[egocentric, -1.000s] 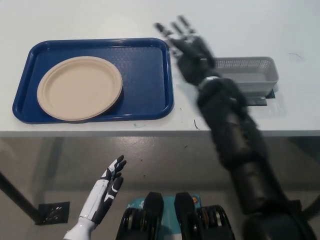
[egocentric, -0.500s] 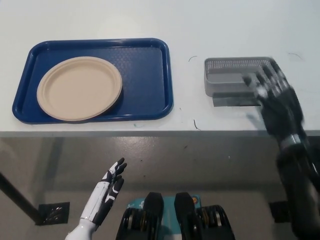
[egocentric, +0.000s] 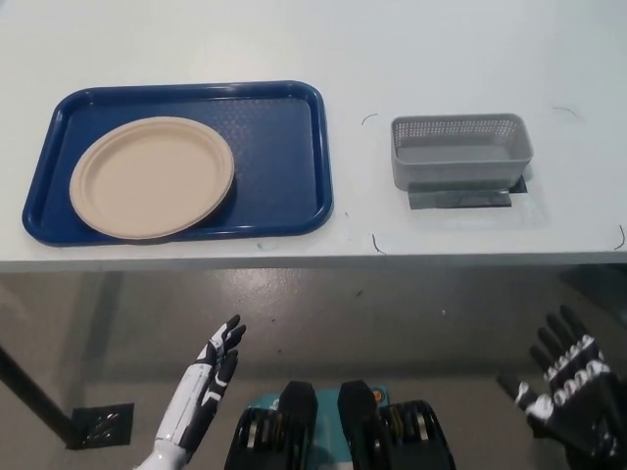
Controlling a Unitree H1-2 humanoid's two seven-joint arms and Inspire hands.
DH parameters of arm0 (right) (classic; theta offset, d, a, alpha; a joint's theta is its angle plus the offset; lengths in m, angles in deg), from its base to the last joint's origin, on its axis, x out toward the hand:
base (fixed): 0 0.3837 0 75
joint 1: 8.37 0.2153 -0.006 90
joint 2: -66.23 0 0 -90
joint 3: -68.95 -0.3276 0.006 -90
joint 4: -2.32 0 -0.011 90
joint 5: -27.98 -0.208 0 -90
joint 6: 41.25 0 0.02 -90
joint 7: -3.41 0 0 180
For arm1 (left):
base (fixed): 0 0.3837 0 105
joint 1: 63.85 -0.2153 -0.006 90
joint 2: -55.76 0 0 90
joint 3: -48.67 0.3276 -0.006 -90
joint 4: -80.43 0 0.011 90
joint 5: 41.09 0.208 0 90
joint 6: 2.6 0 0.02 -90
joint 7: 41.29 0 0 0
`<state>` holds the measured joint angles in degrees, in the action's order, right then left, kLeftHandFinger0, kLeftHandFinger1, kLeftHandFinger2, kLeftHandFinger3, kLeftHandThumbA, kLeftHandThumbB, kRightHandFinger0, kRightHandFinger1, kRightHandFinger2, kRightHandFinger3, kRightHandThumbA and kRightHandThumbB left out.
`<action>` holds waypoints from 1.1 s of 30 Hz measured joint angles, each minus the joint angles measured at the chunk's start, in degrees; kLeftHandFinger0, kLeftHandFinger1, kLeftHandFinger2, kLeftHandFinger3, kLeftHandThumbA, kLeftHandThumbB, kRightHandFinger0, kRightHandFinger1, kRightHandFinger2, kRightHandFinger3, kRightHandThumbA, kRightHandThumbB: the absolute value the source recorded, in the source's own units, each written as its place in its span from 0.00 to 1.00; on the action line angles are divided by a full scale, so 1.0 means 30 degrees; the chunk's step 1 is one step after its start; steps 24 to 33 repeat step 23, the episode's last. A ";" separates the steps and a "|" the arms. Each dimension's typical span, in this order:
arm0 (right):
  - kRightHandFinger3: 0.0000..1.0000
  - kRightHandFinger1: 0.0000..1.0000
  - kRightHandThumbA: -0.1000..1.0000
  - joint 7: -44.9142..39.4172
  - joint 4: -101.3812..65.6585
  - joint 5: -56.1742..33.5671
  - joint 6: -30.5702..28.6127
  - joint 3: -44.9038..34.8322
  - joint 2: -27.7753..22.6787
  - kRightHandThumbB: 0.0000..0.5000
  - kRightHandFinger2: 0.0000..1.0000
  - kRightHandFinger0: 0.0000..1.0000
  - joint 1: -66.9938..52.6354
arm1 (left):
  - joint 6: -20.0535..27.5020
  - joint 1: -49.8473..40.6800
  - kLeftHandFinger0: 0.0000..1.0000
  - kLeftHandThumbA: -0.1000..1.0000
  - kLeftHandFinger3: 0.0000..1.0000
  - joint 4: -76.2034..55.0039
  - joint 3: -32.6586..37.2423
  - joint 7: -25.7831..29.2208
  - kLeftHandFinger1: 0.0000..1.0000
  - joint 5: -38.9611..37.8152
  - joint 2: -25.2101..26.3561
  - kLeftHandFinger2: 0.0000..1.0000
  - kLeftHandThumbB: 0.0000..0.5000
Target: Use the right hand to pick up a plate from a leveled surface and place it into a tray on the left side
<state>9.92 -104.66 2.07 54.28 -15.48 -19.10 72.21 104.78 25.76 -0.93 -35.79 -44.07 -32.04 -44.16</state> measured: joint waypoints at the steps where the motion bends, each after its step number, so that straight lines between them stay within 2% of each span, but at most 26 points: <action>1: 1.00 1.00 1.00 -0.0078 0.0007 0.0266 -0.0128 0.0131 -0.0099 0.57 1.00 1.00 -0.0042 | -0.0014 -0.0080 1.00 1.00 1.00 -0.0143 -0.0001 0.0000 1.00 -0.0006 -0.0016 1.00 0.36; 2: 1.00 1.00 1.00 -0.0226 0.0049 0.0827 -0.0454 0.0317 -0.0313 0.58 1.00 1.00 -0.0027 | -0.0038 -0.0266 1.00 1.00 1.00 -0.0549 -0.0001 0.0001 1.00 -0.0021 -0.0059 1.00 0.36; 4: 1.00 1.00 1.00 -0.0480 0.0135 0.1552 -0.0935 0.0549 -0.0569 0.66 1.00 1.00 0.0054 | -0.0091 -0.0517 1.00 1.00 1.00 -0.1327 -0.0015 0.0003 1.00 -0.0103 -0.0158 1.00 0.40; 5: 1.00 1.00 1.00 -0.0700 0.0199 0.1893 -0.1233 0.0665 -0.0707 0.65 1.00 1.00 0.0140 | -0.0135 -0.0687 1.00 1.00 1.00 -0.1893 -0.0041 0.0009 1.00 -0.0188 -0.0239 1.00 0.41; 8: 1.00 1.00 1.00 -0.1478 0.0150 0.2003 -0.1630 0.0683 -0.0898 0.66 1.00 1.00 0.0424 | -0.0388 -0.1028 1.00 1.00 1.00 -0.4001 -0.0227 0.0038 1.00 -0.0447 -0.0583 1.00 0.25; 9: 1.00 1.00 1.00 -0.1661 0.0014 0.1899 -0.1628 0.0613 -0.0869 0.66 1.00 1.00 0.0506 | -0.0464 -0.1103 1.00 1.00 1.00 -0.4651 -0.0301 0.0041 1.00 -0.0523 -0.0715 1.00 0.23; 11: 1.00 1.00 1.00 -0.1867 -0.0360 0.1779 -0.1609 0.0448 -0.0777 0.62 1.00 1.00 0.0665 | -0.0601 -0.1306 1.00 1.00 1.00 -0.5843 -0.0459 0.0069 1.00 -0.0617 -0.0907 1.00 0.27; 14: 1.00 1.00 1.00 -0.1974 -0.0893 0.1815 -0.1539 0.0244 -0.0677 0.58 1.00 1.00 0.0957 | -0.0981 -0.1623 1.00 1.00 1.00 -0.7119 -0.0692 0.0111 1.00 -0.0734 -0.1177 1.00 0.23; 16: 1.00 1.00 1.00 -0.2007 -0.1171 0.1896 -0.1501 0.0184 -0.0585 0.52 1.00 1.00 0.1189 | -0.1336 -0.1727 1.00 1.00 1.00 -0.7711 -0.0861 0.0119 1.00 -0.0852 -0.1253 1.00 0.29; 17: 1.00 1.00 1.00 -0.2043 -0.1180 0.1935 -0.1499 0.0171 -0.0548 0.49 1.00 1.00 0.1326 | -0.1542 -0.1726 1.00 1.00 1.00 -0.7968 -0.0928 0.0129 1.00 -0.0917 -0.1280 1.00 0.26; 20: 1.00 1.00 1.00 -0.2171 -0.1062 0.1995 -0.1502 0.0161 -0.0438 0.51 1.00 1.00 0.1701 | -0.1809 -0.1713 1.00 1.00 1.00 -0.8050 -0.1137 0.0167 1.00 -0.1079 -0.1318 1.00 0.12; 22: 1.00 1.00 1.00 -0.2233 -0.0818 0.2150 -0.1505 0.0163 -0.0298 0.52 1.00 1.00 0.1833 | -0.1715 -0.1663 1.00 1.00 1.00 -0.7465 -0.1279 0.0211 1.00 -0.1184 -0.1314 1.00 0.10; 23: 1.00 1.00 1.00 -0.2254 -0.0673 0.2242 -0.1508 0.0170 -0.0199 0.49 1.00 1.00 0.1862 | -0.1645 -0.1649 1.00 1.00 1.00 -0.6992 -0.1373 0.0225 1.00 -0.1225 -0.1295 1.00 0.09; 33: 1.00 1.00 1.00 -0.2254 -0.0673 0.2242 -0.1508 0.0170 -0.0199 0.49 1.00 1.00 0.1862 | -0.1645 -0.1649 1.00 1.00 1.00 -0.6992 -0.1373 0.0225 1.00 -0.1225 -0.1295 1.00 0.09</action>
